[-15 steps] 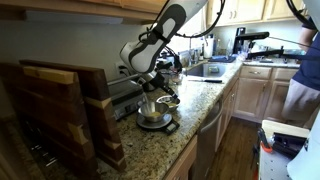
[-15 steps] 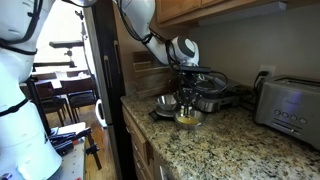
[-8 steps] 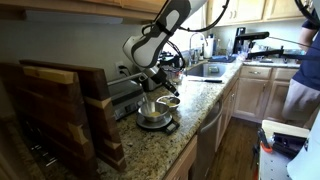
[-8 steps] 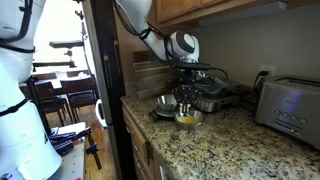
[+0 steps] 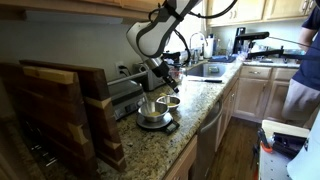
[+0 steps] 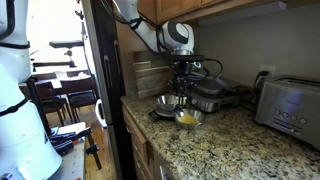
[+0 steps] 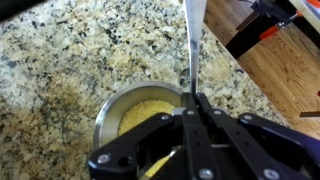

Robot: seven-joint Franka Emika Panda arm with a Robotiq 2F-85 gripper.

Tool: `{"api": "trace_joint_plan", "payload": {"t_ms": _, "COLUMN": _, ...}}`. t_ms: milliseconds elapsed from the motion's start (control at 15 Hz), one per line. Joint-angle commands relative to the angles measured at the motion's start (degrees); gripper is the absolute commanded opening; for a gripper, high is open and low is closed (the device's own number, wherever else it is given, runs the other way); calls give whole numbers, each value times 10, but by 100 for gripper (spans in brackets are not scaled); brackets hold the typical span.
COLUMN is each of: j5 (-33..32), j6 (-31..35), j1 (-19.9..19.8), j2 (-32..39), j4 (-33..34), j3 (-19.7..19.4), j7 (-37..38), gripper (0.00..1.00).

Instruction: Pick up the spoon and scoop some of the objects from the bowl on the right and put them in the bowl to the left

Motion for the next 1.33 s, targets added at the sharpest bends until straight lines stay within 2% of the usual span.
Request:
{"api": "trace_joint_plan", "payload": {"t_ms": 0, "j5": -1, "j6": 19, "j1": 11, "j2": -69, "j4": -62, "j3": -2, "j7": -8, "gripper": 2}}
{"api": "trace_joint_plan", "payload": {"t_ms": 400, "j5": -25, "j6": 15, "j1": 41, "j2": -77, "j4": -59, "j3": 3, "j7": -3, "gripper": 2}}
{"api": "trace_joint_plan", "payload": {"t_ms": 733, "j5": -90, "j6": 27, "j1": 71, "j2": -66, "j4": -61, "j3": 6, "j7": 27, "gripper": 2}}
{"api": "trace_joint_plan", "payload": {"t_ms": 1267, "j5": -194, "j6": 99, "j1": 92, "j2": -69, "j4": -110, "j3": 18, "j7": 110, "gripper": 2}}
